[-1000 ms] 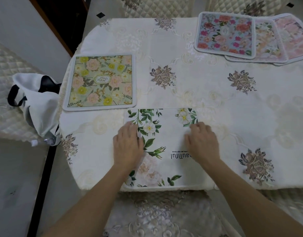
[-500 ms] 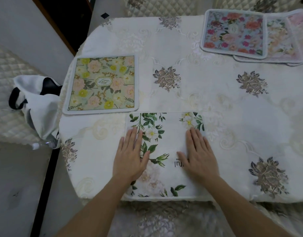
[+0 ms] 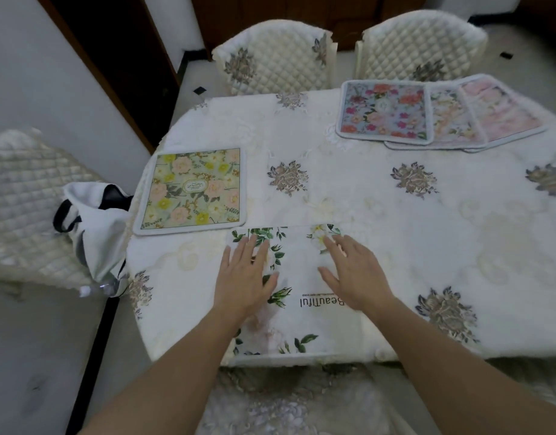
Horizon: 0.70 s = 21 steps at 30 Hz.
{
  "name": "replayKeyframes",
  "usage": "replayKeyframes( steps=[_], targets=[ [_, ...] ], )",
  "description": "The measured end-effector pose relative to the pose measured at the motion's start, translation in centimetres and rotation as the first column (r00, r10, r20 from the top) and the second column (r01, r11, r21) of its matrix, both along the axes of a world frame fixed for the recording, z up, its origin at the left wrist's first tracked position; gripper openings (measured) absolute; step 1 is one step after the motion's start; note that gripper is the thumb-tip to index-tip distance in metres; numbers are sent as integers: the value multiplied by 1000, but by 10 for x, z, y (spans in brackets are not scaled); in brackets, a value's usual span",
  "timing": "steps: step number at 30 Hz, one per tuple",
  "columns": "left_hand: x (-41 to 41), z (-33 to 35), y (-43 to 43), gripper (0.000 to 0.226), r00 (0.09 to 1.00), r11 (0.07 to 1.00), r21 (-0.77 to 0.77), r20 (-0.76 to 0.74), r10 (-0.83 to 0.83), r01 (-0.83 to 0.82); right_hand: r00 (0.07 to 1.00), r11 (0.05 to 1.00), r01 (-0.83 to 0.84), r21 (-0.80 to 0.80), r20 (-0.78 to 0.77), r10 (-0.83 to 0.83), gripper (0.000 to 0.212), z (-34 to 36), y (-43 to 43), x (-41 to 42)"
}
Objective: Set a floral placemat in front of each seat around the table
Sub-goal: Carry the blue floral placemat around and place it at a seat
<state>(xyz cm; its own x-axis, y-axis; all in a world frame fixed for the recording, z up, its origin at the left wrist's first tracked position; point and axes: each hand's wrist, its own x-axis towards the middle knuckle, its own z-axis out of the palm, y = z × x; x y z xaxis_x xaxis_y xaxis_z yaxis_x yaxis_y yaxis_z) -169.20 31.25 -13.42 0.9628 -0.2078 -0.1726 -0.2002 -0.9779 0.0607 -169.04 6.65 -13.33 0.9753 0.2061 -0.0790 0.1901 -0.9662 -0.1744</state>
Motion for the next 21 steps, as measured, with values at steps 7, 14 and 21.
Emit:
replayKeyframes(
  steps=[7, 14, 21],
  targets=[
    [6, 63, -53, 75, 983, 990, -33, 129, -133, 138, 983, 994, 105, 28, 147, -108, 59, 67, -21, -18],
    [-3, 85, -113, 74, 925, 938, -106, 232, -300, 330, 946, 964, 263, -33, 204, -251, 60, 110, -66, -65],
    [-24, 107, -198, 70, 828, 841, -98, 270, -492, 532, 859, 873, 482, -77, 236, -454, 60, 133, -142, -135]
  ],
)
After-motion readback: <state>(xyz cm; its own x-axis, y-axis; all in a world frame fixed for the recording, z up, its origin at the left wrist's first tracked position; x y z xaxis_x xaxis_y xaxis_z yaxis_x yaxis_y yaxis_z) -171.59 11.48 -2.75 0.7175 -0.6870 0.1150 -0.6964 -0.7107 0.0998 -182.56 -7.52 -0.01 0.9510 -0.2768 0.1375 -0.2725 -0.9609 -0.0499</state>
